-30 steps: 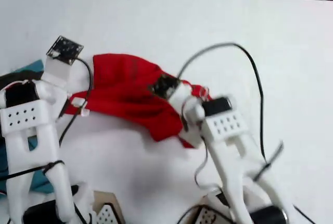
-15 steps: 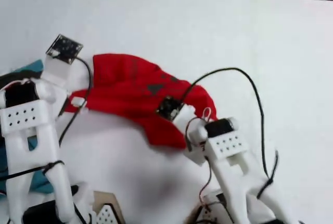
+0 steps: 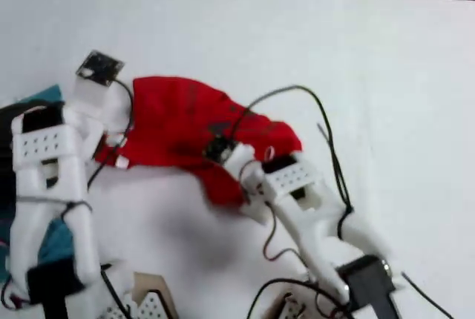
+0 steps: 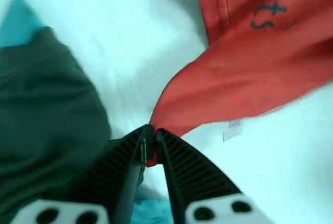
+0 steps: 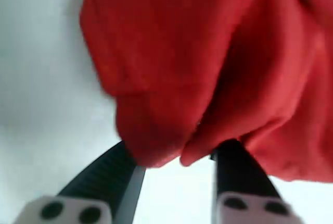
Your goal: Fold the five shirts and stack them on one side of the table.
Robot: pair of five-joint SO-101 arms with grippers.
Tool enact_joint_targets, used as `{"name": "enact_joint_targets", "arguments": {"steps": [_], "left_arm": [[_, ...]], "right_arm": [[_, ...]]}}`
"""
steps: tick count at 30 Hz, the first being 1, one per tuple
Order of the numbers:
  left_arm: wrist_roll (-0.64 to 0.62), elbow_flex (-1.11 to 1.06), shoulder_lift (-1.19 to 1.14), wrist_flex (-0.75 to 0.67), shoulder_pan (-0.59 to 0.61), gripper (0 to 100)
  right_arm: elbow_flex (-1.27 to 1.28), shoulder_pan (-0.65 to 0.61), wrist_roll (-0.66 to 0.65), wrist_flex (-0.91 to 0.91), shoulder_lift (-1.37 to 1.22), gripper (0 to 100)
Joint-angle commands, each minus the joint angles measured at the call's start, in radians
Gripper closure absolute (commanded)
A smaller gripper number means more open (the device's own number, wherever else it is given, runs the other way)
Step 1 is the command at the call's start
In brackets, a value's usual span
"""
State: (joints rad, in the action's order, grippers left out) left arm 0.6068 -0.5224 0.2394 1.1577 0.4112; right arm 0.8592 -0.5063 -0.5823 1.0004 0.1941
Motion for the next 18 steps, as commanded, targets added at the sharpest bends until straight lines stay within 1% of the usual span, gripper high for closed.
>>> {"name": "enact_joint_targets", "arguments": {"steps": [1, 4, 7, 10, 12, 14, 16, 18], "left_arm": [[-0.006, 0.016, -0.069, -0.04, 0.0, 98], [-0.006, 0.016, -0.08, -0.052, 0.009, 98], [-0.006, 0.05, -0.081, -0.044, 0.018, 98], [-0.005, 0.084, -0.086, -0.043, 0.034, 98], [-0.002, 0.097, -0.087, -0.025, 0.034, 98], [-0.002, 0.097, -0.087, -0.017, 0.029, 98], [-0.003, 0.096, -0.087, -0.021, 0.028, 98], [-0.003, 0.096, -0.087, -0.02, 0.028, 98]], "right_arm": [[-0.144, 0.024, 0.009, -0.008, -0.05, 92.0], [-0.23, 0.076, 0.009, -0.005, -0.077, 97.9], [-0.327, 0.137, 0.0, 0.044, -0.077, 97.7], [-0.465, 0.203, -0.077, 0.151, -0.079, 97.7], [-0.532, 0.249, -0.1, 0.191, -0.087, 97.5], [-0.552, 0.277, -0.092, 0.2, -0.087, 97.4], [-0.546, 0.275, -0.074, 0.206, -0.088, 96.9], [-0.537, 0.266, -0.044, 0.209, -0.088, 91.6]]}}
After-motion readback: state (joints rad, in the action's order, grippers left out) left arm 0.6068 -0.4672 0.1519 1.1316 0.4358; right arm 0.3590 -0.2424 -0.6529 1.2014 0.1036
